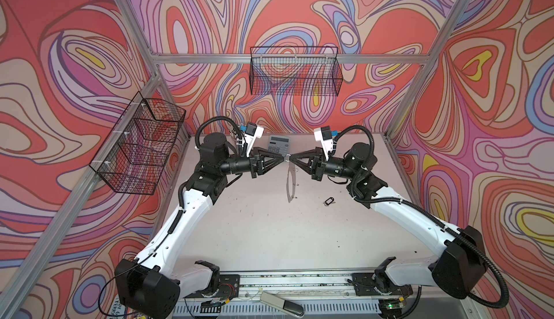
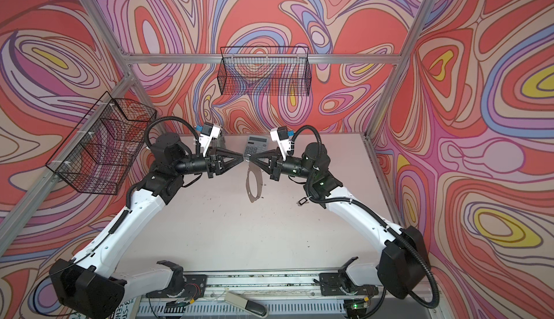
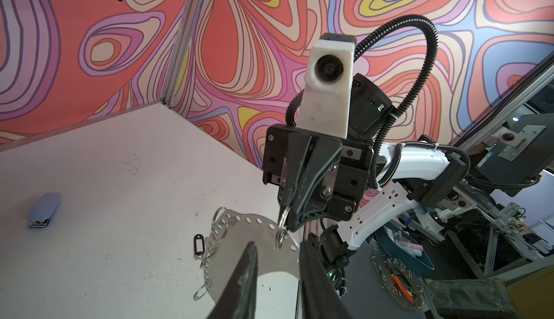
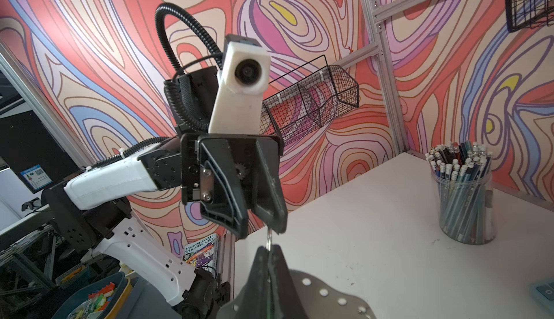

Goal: Attach keys to a key ring
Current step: Pass the keyring.

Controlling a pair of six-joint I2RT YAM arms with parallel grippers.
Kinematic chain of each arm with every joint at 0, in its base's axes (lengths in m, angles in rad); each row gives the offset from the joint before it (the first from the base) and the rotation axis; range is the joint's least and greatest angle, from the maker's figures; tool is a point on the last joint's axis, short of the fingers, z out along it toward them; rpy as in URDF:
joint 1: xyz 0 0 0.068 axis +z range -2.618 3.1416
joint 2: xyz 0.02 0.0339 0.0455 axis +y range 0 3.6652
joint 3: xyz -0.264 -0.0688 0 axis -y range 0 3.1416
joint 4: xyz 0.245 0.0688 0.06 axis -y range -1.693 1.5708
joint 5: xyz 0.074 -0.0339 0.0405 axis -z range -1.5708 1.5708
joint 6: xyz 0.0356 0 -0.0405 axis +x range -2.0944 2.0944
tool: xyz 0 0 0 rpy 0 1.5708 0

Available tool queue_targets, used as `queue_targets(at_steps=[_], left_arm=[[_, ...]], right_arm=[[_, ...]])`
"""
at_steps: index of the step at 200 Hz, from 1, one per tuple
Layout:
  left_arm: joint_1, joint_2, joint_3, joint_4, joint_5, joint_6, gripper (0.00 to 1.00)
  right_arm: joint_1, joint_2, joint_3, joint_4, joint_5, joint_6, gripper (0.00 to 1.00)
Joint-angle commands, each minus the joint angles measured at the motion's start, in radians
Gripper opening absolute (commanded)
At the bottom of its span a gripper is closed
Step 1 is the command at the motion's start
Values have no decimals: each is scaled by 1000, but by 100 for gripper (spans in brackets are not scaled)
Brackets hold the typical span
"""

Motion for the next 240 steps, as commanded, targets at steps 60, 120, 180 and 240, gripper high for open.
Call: queue_targets(at_steps=[60, 120, 180, 240], left_arm=[[-9, 6, -71, 351, 8, -224, 27], [-44, 6, -76, 395, -12, -243, 26], [-66, 9, -62, 380, -26, -230, 19], [-71, 15, -47, 367, -40, -218, 0]], right_arm=[[2, 30, -51, 333, 1, 212, 0], [2, 34, -57, 354, 6, 228, 0], [2, 26, -64, 346, 7, 224, 0], [2, 18, -77, 350, 2, 230, 0]])
